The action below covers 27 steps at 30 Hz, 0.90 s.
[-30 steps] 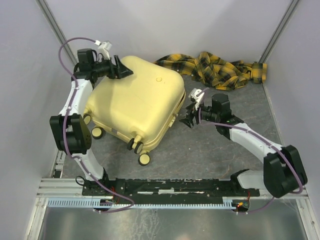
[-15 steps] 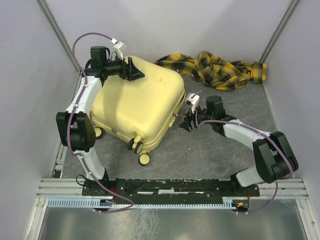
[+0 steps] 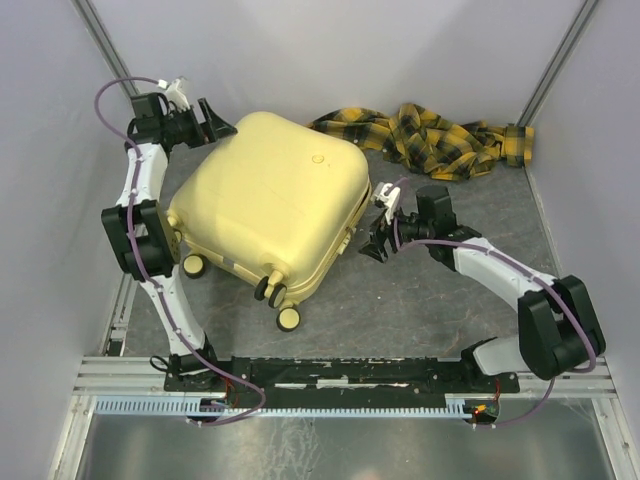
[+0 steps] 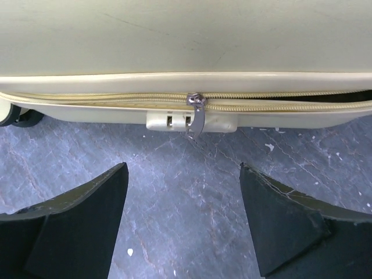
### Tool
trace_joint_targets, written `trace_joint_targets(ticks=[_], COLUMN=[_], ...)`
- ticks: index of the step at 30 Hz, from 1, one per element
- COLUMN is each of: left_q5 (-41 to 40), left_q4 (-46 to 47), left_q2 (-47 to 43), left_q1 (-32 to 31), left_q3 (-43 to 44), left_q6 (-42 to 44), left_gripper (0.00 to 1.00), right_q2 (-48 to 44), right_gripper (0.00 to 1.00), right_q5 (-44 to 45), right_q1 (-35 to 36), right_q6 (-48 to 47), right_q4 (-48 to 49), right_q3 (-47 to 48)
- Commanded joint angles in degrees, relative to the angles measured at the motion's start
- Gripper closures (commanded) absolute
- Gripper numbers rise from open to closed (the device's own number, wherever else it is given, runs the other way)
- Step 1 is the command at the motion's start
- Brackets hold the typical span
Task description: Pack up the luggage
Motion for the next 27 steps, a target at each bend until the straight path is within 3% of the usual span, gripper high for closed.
trace_joint_targets(ticks=[1, 7, 13, 18, 27], left_q5=[13.2, 18.0, 16.3, 14.8, 13.1], left_q4=[-7.0, -7.5, -3.8, -3.9, -6.0], left_q2=[2.7, 3.2, 7.6, 6.7, 1.6], left_q1=[-5.4, -12.4, -14.4, -14.9, -14.9], left_q3=[2.9, 0.0, 5.5, 7.7, 0.6], left_q6=[2.4, 6.5, 2.7, 3.4, 9.7], left_gripper=[0.02, 0.14, 0.25, 0.26, 0.26], right_q2=[-5.9, -11.9, -13.7, -12.8, -10.9], right_gripper=[0.15, 0.19, 0.25, 0.25, 0.33], right_q5=[-0.2, 1.8, 3.1, 7.4, 7.2], right_q1=[-1.2, -3.7, -2.5, 2.1, 7.4], right_q6=[-1.4, -0.1, 7.5, 10.3, 15.9], right_q4=[-5.9, -9.8, -3.1, 6.9, 12.8], right_q3=[0.4, -3.7, -9.2, -12.5, -13.9])
